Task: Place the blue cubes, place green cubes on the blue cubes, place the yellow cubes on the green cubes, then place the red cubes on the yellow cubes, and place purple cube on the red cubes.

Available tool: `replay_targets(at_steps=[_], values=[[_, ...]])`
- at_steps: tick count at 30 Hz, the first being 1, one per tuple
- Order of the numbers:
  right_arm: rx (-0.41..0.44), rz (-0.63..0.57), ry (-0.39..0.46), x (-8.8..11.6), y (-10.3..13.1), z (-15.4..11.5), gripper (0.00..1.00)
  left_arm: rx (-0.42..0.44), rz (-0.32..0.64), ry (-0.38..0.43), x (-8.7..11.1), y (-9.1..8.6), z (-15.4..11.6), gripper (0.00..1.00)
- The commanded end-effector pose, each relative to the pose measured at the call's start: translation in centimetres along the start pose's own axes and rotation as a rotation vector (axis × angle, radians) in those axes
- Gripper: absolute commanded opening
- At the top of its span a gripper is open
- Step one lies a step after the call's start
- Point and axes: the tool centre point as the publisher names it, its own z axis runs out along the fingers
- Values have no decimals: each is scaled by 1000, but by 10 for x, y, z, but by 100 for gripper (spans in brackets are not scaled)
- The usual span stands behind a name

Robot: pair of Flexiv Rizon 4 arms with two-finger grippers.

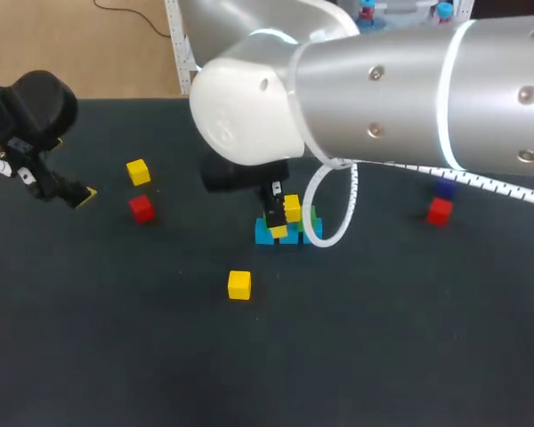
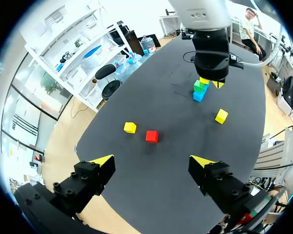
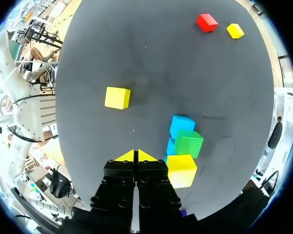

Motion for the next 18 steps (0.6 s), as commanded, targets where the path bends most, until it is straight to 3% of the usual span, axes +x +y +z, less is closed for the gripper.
replay_targets(at_steps=[1, 18], values=[[0, -2, 0, 1, -2, 3, 0, 2, 1, -3, 1, 1, 0, 100], [37, -12, -1, -2, -15, 0, 0, 2, 1, -3, 1, 1, 0, 100]])
